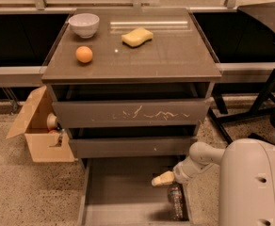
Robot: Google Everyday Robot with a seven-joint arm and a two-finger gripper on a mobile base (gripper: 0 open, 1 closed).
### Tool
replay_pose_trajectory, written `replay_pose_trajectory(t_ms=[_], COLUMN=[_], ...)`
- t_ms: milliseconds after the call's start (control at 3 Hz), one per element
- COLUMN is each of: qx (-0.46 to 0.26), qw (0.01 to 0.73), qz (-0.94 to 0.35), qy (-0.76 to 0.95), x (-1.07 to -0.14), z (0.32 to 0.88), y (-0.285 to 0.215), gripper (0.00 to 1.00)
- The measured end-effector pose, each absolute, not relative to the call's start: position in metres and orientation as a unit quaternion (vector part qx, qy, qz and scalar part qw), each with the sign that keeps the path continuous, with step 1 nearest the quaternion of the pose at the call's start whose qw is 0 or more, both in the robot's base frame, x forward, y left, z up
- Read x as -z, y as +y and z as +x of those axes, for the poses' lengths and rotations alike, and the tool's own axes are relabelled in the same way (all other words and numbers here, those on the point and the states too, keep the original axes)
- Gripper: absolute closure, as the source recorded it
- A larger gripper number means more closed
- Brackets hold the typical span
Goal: Pick water bottle from bottom drawer and place on counter
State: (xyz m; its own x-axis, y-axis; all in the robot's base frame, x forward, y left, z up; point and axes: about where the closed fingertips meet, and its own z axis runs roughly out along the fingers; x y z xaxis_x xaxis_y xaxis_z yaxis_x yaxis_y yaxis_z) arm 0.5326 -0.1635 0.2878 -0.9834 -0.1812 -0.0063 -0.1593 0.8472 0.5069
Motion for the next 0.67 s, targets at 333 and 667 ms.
replay_pose_trajectory(t_ms=[333, 667], qx=[0.262, 0.246], qw=[0.029, 0.061], qz=[0.09, 0.096], qy=[-0.961, -0.963], x=[-0.281, -0.249], z=[0.532, 0.541], y=[-0.16, -0.142], gripper=[0.0, 0.0])
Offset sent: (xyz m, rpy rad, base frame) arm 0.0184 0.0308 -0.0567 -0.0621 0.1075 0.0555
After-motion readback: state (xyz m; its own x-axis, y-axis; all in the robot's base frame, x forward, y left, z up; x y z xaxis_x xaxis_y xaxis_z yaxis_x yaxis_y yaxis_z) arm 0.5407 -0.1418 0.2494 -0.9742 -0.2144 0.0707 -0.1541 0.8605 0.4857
